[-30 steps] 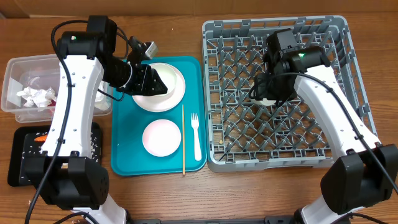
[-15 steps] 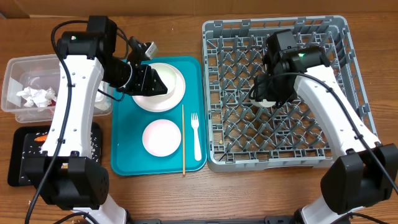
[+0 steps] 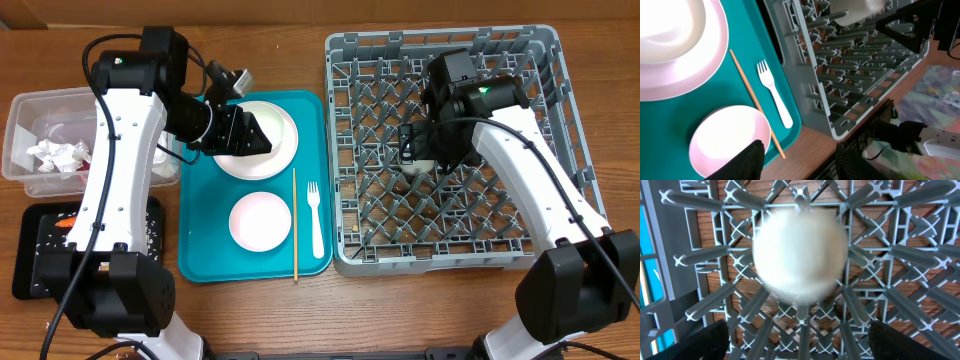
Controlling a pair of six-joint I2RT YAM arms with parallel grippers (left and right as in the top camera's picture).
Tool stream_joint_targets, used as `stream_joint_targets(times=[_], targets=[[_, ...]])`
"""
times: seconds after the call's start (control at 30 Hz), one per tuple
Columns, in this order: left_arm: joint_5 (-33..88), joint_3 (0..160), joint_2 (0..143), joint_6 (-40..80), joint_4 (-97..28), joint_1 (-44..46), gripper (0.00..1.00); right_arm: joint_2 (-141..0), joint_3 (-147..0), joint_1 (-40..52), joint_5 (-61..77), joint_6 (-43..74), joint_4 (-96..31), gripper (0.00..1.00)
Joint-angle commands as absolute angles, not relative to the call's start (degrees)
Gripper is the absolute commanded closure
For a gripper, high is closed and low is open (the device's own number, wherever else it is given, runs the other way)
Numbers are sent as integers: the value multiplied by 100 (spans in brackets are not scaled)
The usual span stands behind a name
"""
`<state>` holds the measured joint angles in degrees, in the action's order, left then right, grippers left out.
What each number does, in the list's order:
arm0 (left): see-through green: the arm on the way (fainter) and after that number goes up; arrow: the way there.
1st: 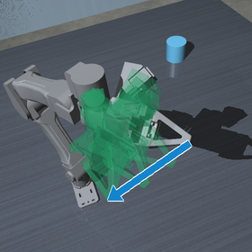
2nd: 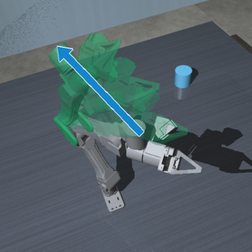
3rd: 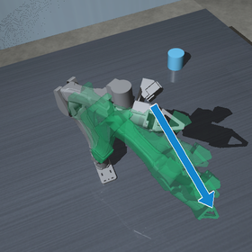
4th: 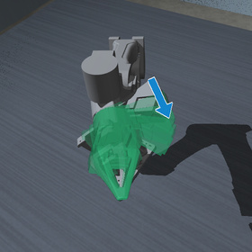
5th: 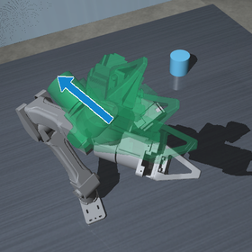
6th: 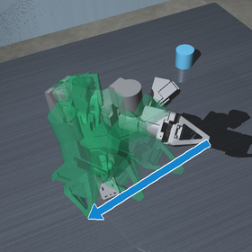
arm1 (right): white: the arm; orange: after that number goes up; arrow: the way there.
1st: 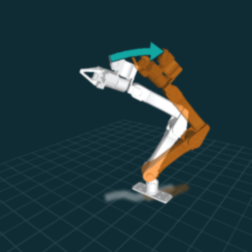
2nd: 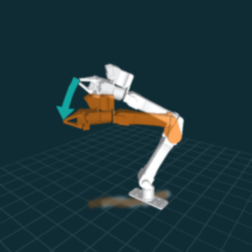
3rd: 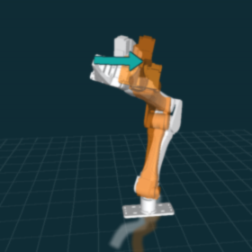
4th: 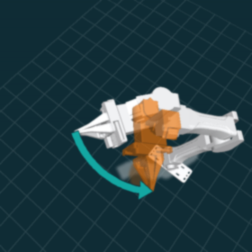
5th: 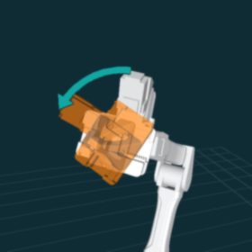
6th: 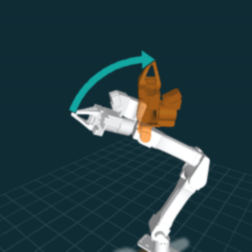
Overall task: Sort waste into correct bins and load items into the dishwasher
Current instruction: 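Lower the cup upside down into the dish rack with the right gripper, then move the left gripper to the pink bowl on the teal tray and grasp its rim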
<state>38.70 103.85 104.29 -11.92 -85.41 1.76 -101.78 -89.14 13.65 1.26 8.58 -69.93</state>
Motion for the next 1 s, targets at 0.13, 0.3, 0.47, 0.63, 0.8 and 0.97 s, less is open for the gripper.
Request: stream_joint_targets(times=[0.13, 0.3, 0.47, 0.63, 0.8, 0.97], targets=[[3874, 10398, 10436, -1153, -8534, 156, 55, -10189, -9207, 1387, 141, 849, -7161, 10], [3627, 10398, 10436, -1000, -8379, 156, 63, -10033, -9741, 1413, 456, 849, -7679, 11], [2711, 10398, 10436, -198, -8110, 169, 64, -9856, -9795, 1424, 1435, 845, -8027, 11], [1369, 10398, 10436, 554, -8143, 237, 63, -9856, -9786, 1520, 1828, 810, -8333, 11], [489, 10339, 10436, 906, -8527, 360, 62, -9856, -9786, 1802, 1811, 738, -8405, 11], [419, 9660, 10436, 902, -8580, 556, 55, -9856, -9786, 2080, 1806, 740, -8416, 11]])
